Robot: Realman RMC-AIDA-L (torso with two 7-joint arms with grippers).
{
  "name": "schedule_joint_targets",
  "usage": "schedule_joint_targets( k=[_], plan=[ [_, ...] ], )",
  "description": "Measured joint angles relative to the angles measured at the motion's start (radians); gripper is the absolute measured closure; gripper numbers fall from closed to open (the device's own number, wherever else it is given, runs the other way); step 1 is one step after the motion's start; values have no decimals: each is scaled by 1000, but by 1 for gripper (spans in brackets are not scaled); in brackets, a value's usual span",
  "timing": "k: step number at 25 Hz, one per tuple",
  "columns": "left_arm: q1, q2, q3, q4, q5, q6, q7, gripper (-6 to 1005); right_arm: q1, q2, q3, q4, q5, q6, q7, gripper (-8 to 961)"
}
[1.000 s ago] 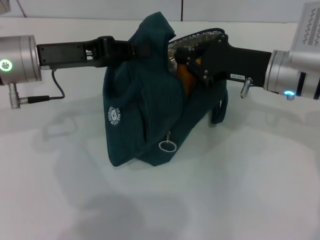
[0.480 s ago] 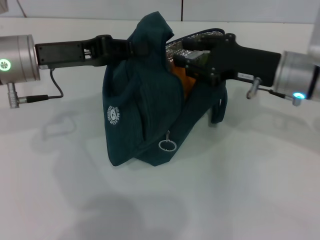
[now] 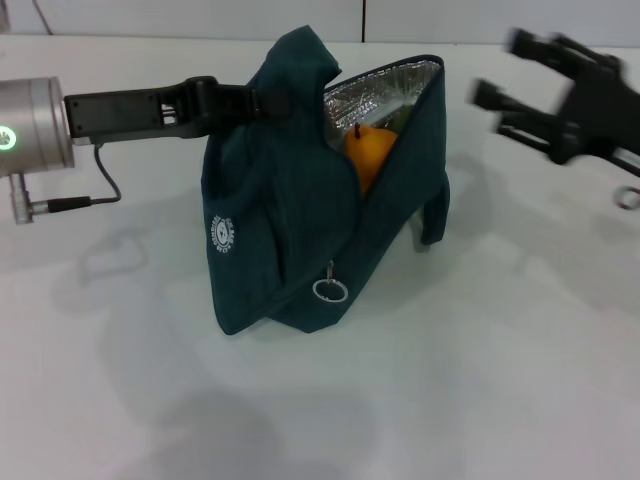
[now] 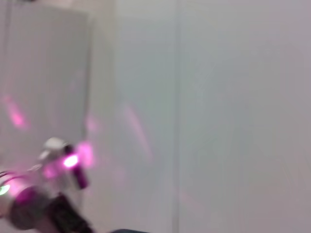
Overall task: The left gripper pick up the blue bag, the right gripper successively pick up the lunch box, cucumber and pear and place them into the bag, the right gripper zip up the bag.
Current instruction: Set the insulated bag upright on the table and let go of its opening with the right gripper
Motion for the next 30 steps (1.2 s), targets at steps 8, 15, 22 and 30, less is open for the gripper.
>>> schedule_joint_targets(
  k=[8,15,22,30],
  plan=[
    [21,6,-2,-6,-4,-11,1,957,-34,-5,108,165,-5,62,-73,240],
    [21,8,-3,-11,0,-11,6,958,44,4,17,181,-9,272,-69,247],
    [21,10,-2,-11,3,-11,13,957,159,10,-120,213,-1,403,-36,249],
    [31,11,0,-11,4,-8,17,957,259,11,-271,219,-1,554,-15,252]
  ],
)
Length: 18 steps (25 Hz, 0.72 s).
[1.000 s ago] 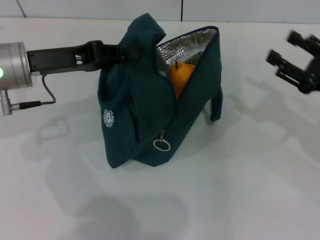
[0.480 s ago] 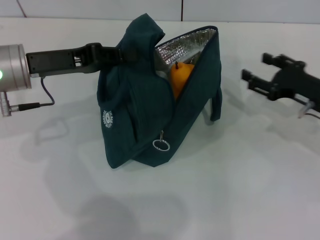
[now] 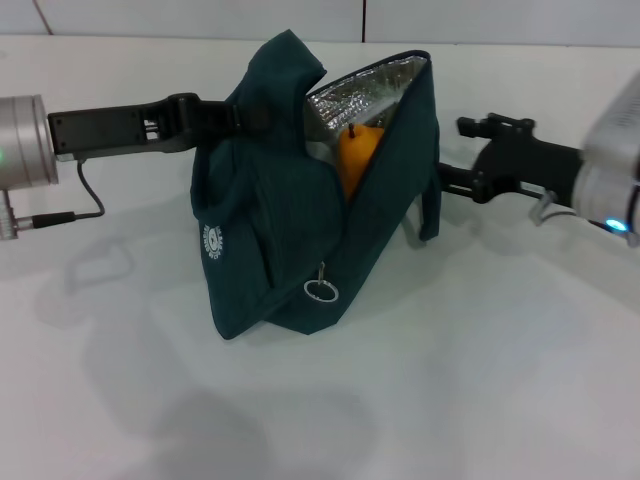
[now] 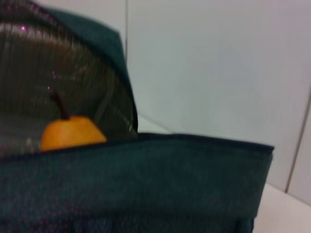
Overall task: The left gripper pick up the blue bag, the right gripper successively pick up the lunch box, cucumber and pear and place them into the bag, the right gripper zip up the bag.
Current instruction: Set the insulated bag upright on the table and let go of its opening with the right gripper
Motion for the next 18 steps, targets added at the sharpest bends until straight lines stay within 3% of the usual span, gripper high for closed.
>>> schedule_joint_targets(
  k=[6,18],
  plan=[
    [3,0,1,0,0,1,11,958,57,0,-110,-13,0,139,0,254],
    [19,1,-1,-2,-1,4,23,958,61,0,-122,-113,-4,234,-20,258]
  ],
)
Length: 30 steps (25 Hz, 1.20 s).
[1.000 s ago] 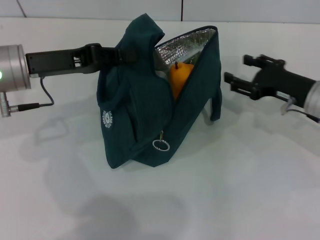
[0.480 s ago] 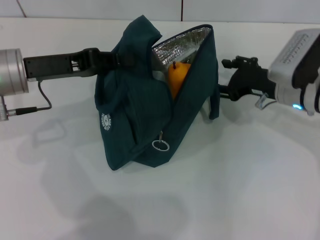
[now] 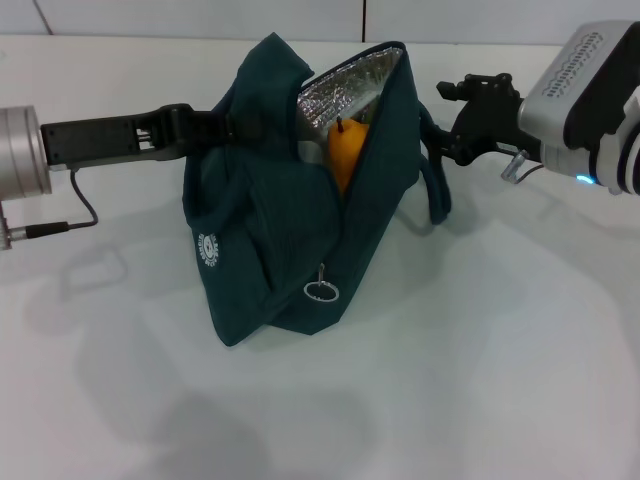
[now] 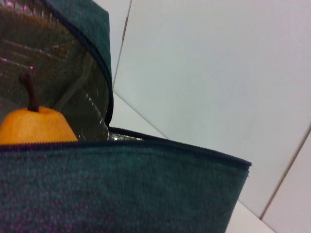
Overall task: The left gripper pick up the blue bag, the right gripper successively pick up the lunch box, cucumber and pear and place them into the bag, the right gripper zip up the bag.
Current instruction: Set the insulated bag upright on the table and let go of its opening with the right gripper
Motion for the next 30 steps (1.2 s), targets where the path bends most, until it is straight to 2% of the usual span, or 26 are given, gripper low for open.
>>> schedule_joint_targets(
  k=[1,6,9,16,19,21,22,28,30],
  plan=[
    [1,0,0,0,0,0,0,958,-2,0,0,0,1,5,-11,258],
    [8,0,-1,0,0,2,0,957,-39,0,9,-35,5,8,-46,446],
    [15,1,-1,0,0,2,1,957,-80,0,18,-85,12,14,-81,675],
    [38,2,0,0,-1,4,8,957,-195,0,25,-199,190,-7,-301,802],
    [47,4,0,0,-3,5,11,957,-255,0,26,-241,294,-110,-422,857],
    [50,5,0,0,-4,5,12,958,-286,0,26,-248,364,-222,-484,863],
    [52,5,0,0,-4,6,13,958,-301,-1,26,-243,413,-323,-507,866],
    [63,2,0,0,-3,17,34,958,-306,-13,38,-173,472,-602,-470,876],
    [70,2,-1,0,-9,27,36,957,-311,-14,38,-170,470,-654,-451,876]
  ],
)
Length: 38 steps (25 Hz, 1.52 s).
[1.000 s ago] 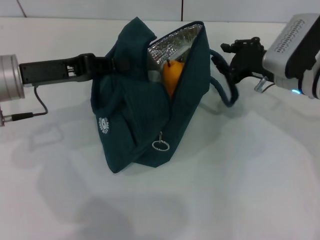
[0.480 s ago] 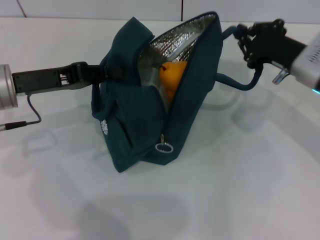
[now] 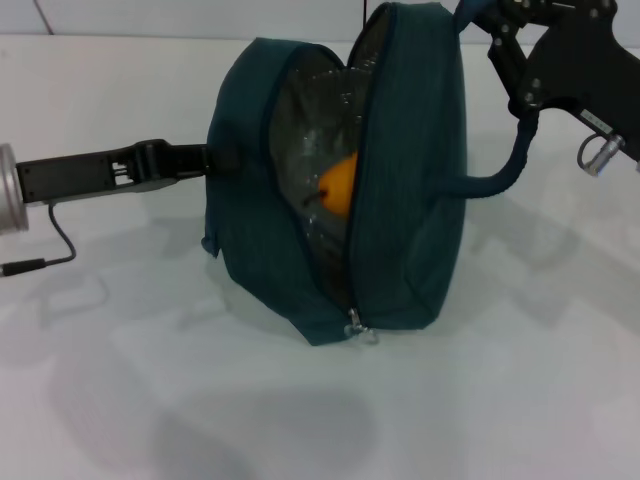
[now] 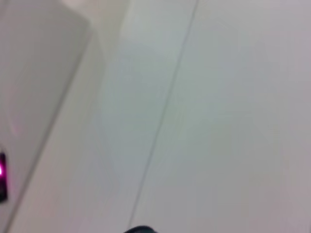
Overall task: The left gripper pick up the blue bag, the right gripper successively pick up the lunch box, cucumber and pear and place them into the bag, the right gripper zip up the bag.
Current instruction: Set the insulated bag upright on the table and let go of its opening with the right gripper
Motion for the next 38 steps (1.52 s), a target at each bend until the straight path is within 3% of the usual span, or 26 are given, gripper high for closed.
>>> schedule_joint_targets(
  k=[7,13,20,26,30,38],
  plan=[
    [19,-2,-1,-35,-50,56,14,957,-20,0,4,18,-2,-87,3,875],
    [-3,2,-1,-124,-75,66,57,957,43,-5,10,77,-119,70,157,877],
    [-6,-6,2,-127,-72,65,55,958,10,-11,39,69,-154,-123,207,878],
    [-16,-9,8,-129,-70,65,56,958,-78,-14,109,-20,-156,-237,231,879],
    [-17,-8,4,-129,-70,61,66,958,-87,-8,105,-13,-186,-174,251,879],
    [-18,-9,5,-166,-58,15,96,958,-31,3,48,65,-245,-29,292,868]
  ],
)
